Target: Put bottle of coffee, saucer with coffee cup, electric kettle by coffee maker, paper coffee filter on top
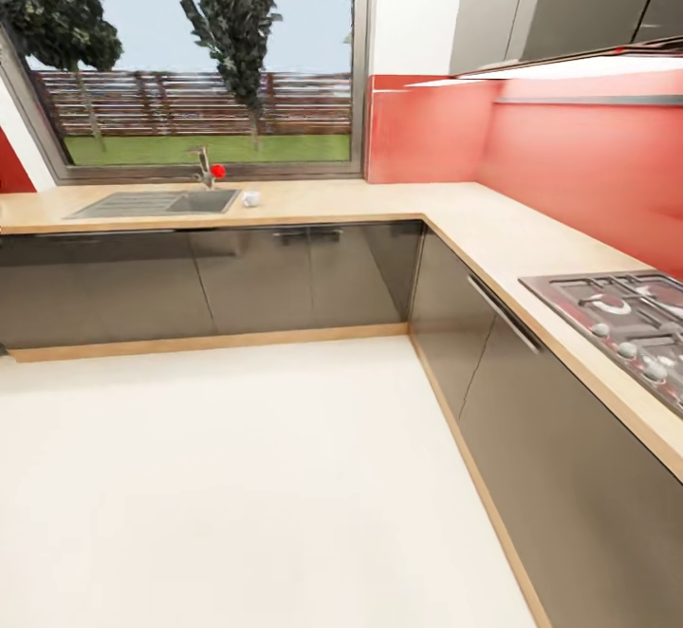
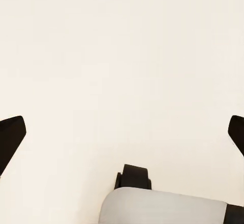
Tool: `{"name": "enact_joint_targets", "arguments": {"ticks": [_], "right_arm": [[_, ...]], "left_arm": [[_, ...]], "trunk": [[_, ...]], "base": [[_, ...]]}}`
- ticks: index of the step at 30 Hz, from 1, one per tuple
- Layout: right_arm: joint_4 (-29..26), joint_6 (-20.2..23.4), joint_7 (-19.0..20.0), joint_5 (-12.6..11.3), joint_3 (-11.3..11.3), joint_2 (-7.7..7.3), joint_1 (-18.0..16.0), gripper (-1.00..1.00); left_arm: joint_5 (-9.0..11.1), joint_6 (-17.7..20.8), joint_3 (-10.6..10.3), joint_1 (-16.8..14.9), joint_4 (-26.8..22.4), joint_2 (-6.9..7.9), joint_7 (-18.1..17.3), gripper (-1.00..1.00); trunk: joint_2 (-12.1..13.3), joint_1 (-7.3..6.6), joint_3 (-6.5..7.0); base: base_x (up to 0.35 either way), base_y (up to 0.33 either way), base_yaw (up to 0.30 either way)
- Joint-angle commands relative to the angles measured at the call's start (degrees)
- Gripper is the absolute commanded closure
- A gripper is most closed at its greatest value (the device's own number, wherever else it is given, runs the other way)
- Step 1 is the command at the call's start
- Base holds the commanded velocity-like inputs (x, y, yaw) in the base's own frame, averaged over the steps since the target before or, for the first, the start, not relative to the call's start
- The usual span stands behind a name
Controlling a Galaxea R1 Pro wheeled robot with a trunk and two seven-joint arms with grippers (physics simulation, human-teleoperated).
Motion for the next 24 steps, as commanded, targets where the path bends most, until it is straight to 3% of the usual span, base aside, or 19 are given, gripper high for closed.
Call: {"name": "enact_joint_targets", "arguments": {"ticks": [1,14,24], "right_arm": [[0.0,-0.1,0.0,0.2,0.0,-0.01,0.0,-1.00],[0.0,-0.2,-0.2,0.2,-0.1,-0.01,0.0,-1.00],[0.0,-0.2,-0.2,0.2,-0.2,-0.01,0.0,-1.00]], "left_arm": [[0.0,-0.2,0.1,0.0,0.1,-0.01,0.0,-1.00],[0.0,-0.2,0.1,0.0,0.1,-0.01,0.1,-1.00],[0.0,-0.2,0.0,0.0,0.0,-0.14,0.2,-1.00]], "trunk": [[0.0,0.03,-0.05],[0.0,0.03,0.03],[0.0,0.03,0.48]], "base": [[0.338,0.041,0.164],[0.330,0.093,0.258],[0.055,0.008,0.249]]}}
